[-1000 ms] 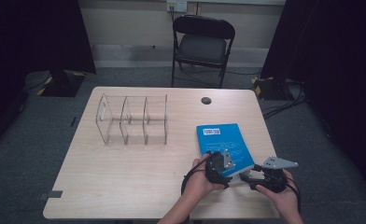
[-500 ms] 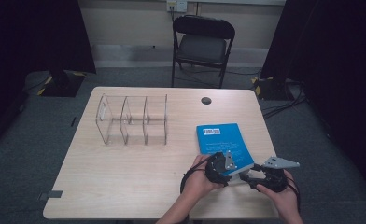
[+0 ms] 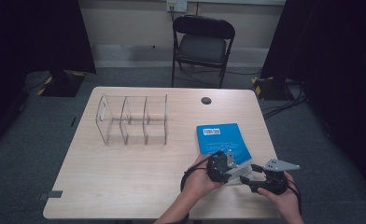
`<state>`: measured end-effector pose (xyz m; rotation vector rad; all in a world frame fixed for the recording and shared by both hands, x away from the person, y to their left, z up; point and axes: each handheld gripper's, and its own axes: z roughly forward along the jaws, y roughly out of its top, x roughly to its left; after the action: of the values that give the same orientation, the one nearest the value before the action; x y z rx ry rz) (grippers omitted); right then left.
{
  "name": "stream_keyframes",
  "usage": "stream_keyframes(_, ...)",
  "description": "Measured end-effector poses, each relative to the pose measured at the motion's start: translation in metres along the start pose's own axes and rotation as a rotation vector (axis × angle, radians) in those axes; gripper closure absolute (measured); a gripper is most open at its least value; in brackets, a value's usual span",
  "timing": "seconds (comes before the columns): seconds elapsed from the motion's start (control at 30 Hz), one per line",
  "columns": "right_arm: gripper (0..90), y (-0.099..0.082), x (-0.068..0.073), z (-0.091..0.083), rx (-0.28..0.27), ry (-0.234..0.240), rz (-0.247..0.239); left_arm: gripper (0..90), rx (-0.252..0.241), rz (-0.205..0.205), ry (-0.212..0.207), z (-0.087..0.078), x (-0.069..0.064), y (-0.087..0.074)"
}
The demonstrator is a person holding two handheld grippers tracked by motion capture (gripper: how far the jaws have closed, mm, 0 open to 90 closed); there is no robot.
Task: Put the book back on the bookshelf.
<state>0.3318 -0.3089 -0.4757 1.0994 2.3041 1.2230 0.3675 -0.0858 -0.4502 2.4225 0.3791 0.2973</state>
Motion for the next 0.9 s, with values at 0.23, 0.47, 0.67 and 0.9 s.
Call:
stream_keyframes(0.23, 26.8, -0.004, 0.0, 0.002, 0.014, -0.002, -0.025, 65.0, 0.027, -0.036, 0.006, -0.004, -0.001, 0.004)
stream_keyframes(0.47, 25.4, -0.005, 0.001, 0.006, 0.015, 0.004, -0.03, 68.3, 0.048, -0.048, 0.017, -0.01, -0.001, 0.009)
stream_keyframes(0.67, 25.4, -0.003, 0.0, 0.008, -0.003, 0.01, -0.014, 70.3, 0.048, -0.053, 0.019, -0.016, -0.002, 0.006)
stream_keyframes(0.9, 27.0, 0.001, 0.001, 0.007, -0.022, -0.008, -0.021, 71.2, 0.037, -0.048, 0.029, -0.021, -0.006, -0.006)
